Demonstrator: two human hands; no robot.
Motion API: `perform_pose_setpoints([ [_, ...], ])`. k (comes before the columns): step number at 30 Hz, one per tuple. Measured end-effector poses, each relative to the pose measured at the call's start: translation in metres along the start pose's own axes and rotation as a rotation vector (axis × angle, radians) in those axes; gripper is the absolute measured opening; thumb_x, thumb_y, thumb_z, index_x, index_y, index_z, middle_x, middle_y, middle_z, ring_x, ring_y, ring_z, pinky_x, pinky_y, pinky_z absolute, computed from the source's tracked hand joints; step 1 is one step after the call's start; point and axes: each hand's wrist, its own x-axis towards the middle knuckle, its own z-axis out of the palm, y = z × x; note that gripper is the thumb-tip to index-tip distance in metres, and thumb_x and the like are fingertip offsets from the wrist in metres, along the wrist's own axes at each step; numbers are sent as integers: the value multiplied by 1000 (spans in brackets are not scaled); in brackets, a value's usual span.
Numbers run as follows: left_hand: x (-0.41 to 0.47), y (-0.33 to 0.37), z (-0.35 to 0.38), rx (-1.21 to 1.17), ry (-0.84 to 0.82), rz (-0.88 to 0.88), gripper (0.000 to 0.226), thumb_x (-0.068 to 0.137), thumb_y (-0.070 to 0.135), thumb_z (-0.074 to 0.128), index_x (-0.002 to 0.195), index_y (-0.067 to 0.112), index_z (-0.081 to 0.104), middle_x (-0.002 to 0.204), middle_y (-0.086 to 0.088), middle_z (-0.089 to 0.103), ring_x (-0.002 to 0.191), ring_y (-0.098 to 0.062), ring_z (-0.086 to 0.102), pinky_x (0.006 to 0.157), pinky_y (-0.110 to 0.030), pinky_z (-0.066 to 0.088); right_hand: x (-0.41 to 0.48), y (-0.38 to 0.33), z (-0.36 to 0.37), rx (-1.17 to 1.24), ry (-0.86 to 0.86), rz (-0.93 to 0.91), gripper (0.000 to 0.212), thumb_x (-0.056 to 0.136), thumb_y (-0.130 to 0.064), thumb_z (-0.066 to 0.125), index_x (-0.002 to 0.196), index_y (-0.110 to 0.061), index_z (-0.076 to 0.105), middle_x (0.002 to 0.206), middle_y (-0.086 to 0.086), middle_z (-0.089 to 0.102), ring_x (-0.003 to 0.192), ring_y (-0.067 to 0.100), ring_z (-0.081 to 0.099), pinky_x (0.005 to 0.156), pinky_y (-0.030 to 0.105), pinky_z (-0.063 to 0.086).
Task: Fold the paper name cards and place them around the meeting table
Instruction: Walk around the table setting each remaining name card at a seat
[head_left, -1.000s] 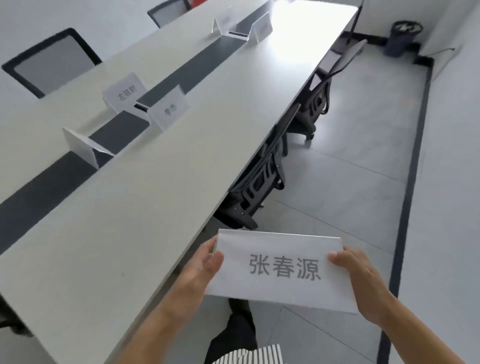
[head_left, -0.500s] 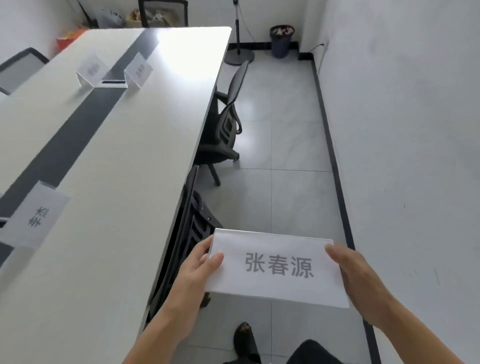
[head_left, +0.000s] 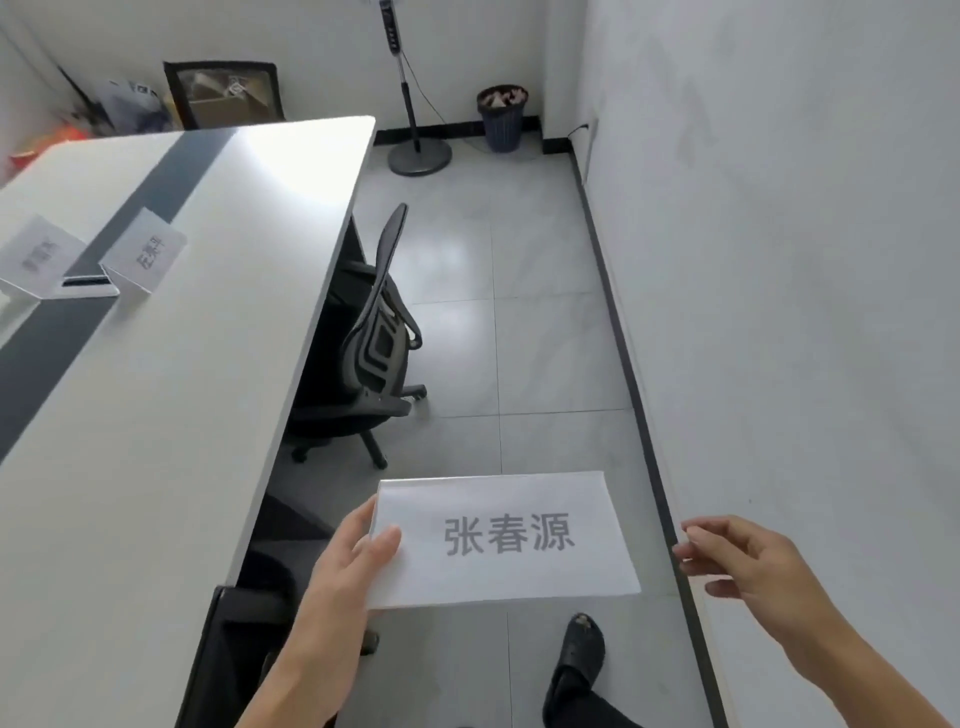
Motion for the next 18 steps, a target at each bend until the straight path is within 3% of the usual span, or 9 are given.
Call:
perform_pose_setpoints([
  [3, 46, 29, 27, -9, 47, 15, 50, 77, 25, 67, 126, 25, 57, 108, -2, 74, 93, -15, 71, 79, -33, 48, 63, -47, -17, -41, -49, -38, 16, 92, -21, 59, 99, -12, 70, 82, 5, 77, 81, 24, 72, 67, 30, 51],
  [8, 120, 60, 52, -82, 134, 12, 49, 76, 31, 63, 125, 26, 59, 118, -4, 71, 108, -25, 66, 92, -45, 50, 156, -112, -31, -47, -105, -87, 15, 92, -21, 60, 99, -13, 70, 85, 7, 77, 80, 23, 73, 69, 32, 53],
  [14, 241, 105, 65, -113, 160, 30, 50, 75, 32, 60, 124, 26, 61, 119, -4, 70, 111, -27, 64, 89, -44, 49, 279, -167, -31, -72, -114, -48, 15, 91, -20, 61, 99, -12, 70, 87, 8, 77, 83, 25, 72, 71, 34, 52],
  [18, 345, 155, 75, -109, 154, 29, 62, 65, 38, 70, 124, 24, 61, 117, -8, 71, 105, -28, 67, 84, -45, 52, 363, -216, -33, -64, -73, -30, 15, 91, -20, 61, 100, -12, 70, 85, 7, 77, 85, 27, 72, 71, 34, 52],
])
